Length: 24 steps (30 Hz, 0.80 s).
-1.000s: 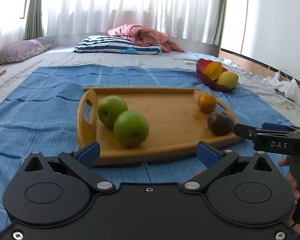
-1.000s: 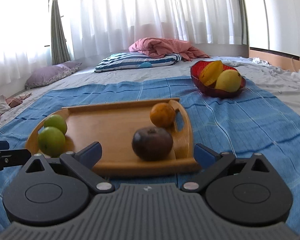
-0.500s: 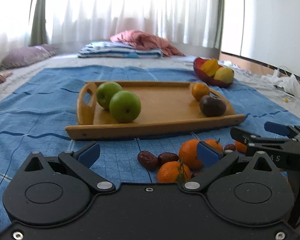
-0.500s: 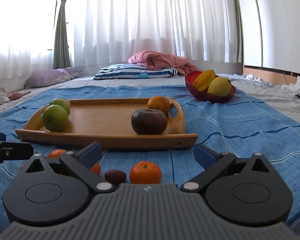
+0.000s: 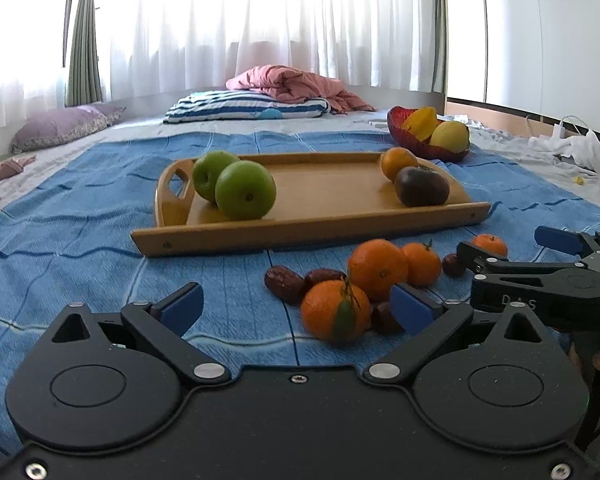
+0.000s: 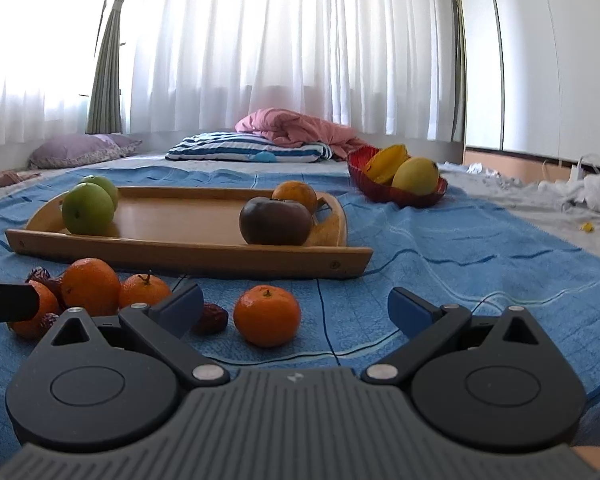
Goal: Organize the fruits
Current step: 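Move both tools back toward the loose tangerines and dates, then grasp a leafy tangerine with the left tool while the right tool grasps another tangerine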
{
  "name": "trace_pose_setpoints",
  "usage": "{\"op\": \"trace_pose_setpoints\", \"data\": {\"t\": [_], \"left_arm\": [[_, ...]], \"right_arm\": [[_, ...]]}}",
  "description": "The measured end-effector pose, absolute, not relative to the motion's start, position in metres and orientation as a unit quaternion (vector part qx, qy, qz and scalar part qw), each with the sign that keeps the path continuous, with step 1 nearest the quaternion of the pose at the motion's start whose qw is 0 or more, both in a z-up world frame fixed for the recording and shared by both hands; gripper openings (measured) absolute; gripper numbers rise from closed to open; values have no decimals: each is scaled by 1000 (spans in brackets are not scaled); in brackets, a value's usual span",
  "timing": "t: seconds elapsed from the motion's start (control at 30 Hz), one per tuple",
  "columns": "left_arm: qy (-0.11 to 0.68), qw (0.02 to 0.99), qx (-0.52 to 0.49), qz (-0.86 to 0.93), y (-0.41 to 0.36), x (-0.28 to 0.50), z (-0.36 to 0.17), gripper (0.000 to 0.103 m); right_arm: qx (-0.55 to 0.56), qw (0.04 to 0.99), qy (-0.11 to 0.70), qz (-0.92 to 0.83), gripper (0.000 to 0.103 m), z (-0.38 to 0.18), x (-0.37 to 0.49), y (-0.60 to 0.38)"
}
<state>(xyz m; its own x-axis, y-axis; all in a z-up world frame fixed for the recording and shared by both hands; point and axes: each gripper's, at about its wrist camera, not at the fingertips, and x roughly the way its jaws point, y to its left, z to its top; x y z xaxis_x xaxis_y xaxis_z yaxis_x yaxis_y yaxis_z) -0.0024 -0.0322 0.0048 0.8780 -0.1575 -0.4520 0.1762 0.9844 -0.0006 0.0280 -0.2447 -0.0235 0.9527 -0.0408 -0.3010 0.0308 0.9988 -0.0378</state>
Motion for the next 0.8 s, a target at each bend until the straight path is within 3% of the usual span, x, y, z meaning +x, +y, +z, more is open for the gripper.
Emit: {"op": "trace_pose_setpoints", "data": {"t": [0.17, 0.23, 0.37, 0.53, 0.7, 0.77, 0.8], "left_arm": [[238, 967, 12, -91, -32, -3, 3, 95], [242, 966, 16, -94, -34, -3, 2, 75], [244, 965, 13, -92, -35, -2, 2, 72], [246, 965, 12, -92, -38, -2, 3, 56], [242, 966, 25, -91, -46, -5, 4, 48], [243, 965, 21, -93, -46, -6, 5, 41], [243, 965, 18, -94, -47, -7, 6, 33]], "right_arm": [[-17, 988, 152, -15, 103, -23, 30, -245], [-9, 988, 153, -15, 103, -23, 31, -246], [2, 988, 155, -18, 101, -25, 31, -248], [4, 988, 153, -14, 95, -26, 31, -250], [16, 988, 154, -11, 88, -26, 30, -251], [22, 988, 154, -8, 84, -26, 30, -253], [23, 988, 155, -10, 78, -27, 30, -253]]}}
